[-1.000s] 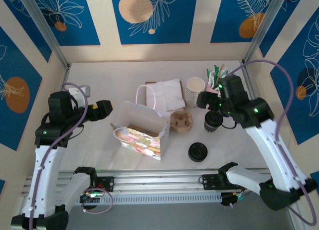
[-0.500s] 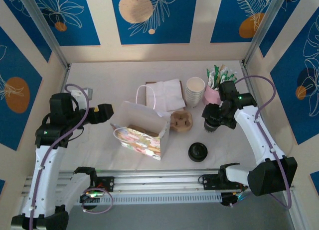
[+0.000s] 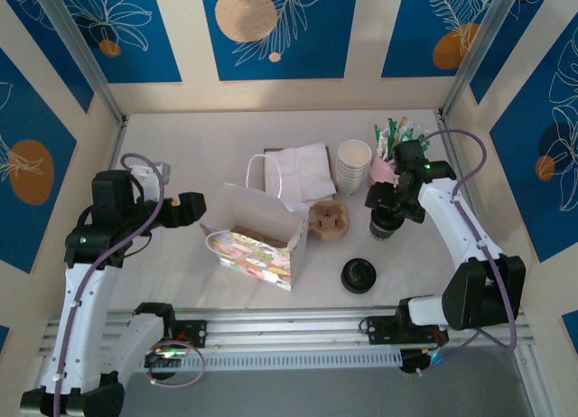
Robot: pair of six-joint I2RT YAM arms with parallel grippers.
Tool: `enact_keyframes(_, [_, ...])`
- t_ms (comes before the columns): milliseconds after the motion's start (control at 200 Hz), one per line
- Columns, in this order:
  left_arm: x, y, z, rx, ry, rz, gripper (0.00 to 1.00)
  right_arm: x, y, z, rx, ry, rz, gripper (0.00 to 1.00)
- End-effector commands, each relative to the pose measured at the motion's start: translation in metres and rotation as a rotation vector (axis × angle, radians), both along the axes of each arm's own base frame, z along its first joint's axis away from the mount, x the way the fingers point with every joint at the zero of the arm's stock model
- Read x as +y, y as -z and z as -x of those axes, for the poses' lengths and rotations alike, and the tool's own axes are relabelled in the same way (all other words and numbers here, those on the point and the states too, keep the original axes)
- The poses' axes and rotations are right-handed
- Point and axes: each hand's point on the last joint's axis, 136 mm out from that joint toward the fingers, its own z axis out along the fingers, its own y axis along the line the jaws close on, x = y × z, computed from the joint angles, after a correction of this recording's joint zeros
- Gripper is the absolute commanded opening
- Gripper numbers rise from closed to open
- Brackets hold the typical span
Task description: Pack the takeout coffee
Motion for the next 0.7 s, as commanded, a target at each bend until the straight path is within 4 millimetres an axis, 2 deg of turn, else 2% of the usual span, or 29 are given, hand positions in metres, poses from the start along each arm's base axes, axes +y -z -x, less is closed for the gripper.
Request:
enact_keyframes(0, [0.001,0.006,0.004,0.013,0.004,-0.023,0.93,-0.005,0.007,0.004,0.032,-0.007,0.028,0.90])
enact_keyframes(290, [0.003,0.006,0.001,0.009,-0.011,-0.019,0.92,-0.011,0.017,0.006,0.070,0.003,0.087,0.87])
enact_keyframes(695, [0.002,0.008,0.001,0.023,-0.014,-0.009,0.91,-0.006,0.026,0.008,0.100,0.000,0.090,0.84])
